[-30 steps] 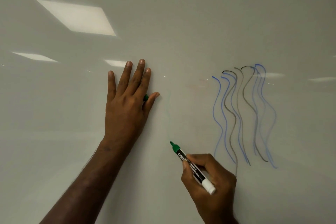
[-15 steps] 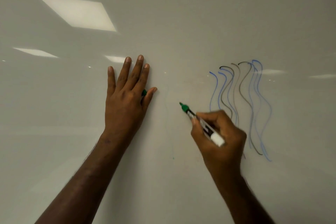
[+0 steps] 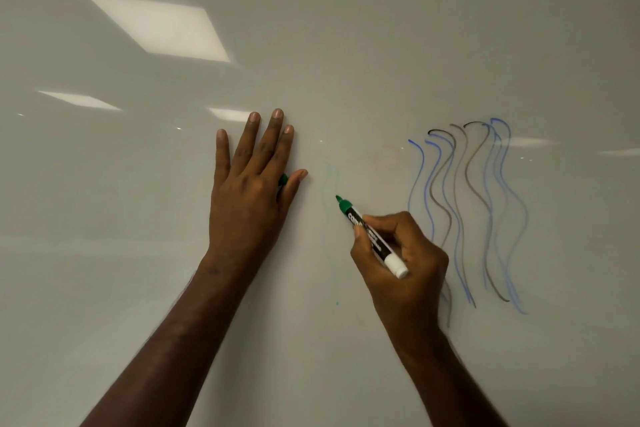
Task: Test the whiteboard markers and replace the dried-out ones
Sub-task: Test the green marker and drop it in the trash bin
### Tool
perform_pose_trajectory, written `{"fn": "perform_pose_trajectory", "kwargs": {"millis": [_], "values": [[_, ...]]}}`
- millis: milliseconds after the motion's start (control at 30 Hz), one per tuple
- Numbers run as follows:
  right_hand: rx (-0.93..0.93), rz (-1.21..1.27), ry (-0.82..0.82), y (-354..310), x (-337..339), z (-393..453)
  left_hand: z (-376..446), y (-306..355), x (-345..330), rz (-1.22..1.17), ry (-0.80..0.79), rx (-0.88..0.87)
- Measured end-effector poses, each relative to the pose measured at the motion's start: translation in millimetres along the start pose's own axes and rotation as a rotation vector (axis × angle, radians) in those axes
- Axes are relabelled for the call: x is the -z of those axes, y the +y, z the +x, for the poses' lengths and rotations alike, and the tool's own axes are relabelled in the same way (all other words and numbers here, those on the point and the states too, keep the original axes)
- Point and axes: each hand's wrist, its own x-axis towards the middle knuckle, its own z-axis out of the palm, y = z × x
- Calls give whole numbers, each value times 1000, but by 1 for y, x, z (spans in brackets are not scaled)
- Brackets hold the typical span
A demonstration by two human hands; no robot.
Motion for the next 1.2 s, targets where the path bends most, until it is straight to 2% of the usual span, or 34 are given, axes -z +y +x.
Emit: {"fn": "perform_pose_trajectory", "kwargs": {"millis": [300, 467, 600, 733, 867, 1033, 1200], "values": [[-6, -101, -62, 18, 40, -81, -2, 1, 1, -14, 14, 7], [-70, -203, -5, 17, 53, -127, -2, 2, 2, -13, 23, 19], [-108, -96, 12, 12, 54, -79, -3, 3, 1, -6, 26, 17], [-27, 19, 13, 4, 34, -3, -3, 3, 1, -12, 12, 24], [39, 11, -28, 5, 10, 33, -3, 3, 3, -14, -7, 31], [-10, 0, 49, 5, 3, 30, -4, 3, 3, -7, -22, 27], [-8, -43, -32, 7, 18, -25, -6, 4, 3, -24, -11, 25]]}}
